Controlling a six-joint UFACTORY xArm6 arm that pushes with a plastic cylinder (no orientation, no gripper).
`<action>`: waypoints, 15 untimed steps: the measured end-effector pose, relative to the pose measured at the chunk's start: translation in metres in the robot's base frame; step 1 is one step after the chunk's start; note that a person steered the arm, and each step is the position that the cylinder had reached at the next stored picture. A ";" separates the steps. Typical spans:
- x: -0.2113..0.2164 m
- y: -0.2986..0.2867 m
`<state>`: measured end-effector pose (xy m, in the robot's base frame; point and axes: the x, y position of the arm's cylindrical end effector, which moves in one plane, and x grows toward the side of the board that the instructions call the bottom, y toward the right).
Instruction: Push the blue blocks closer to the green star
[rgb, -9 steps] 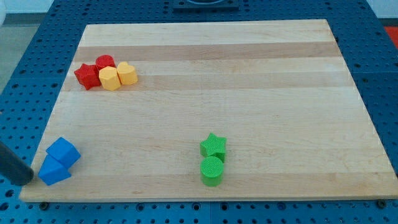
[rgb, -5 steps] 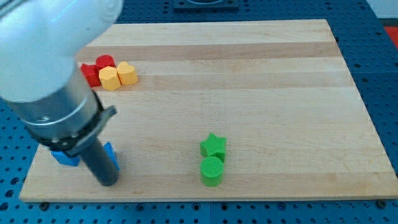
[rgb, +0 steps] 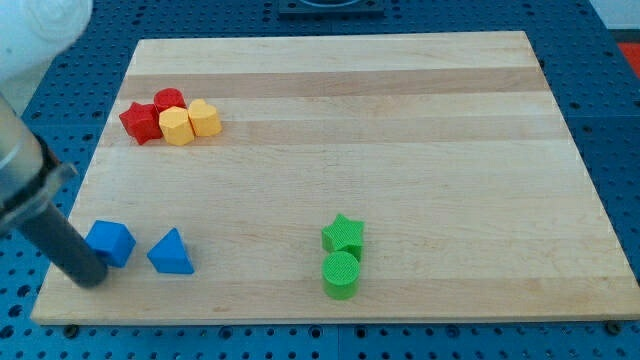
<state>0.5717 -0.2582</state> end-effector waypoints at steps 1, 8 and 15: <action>-0.029 -0.026; -0.018 0.032; 0.012 0.045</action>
<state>0.5836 -0.2135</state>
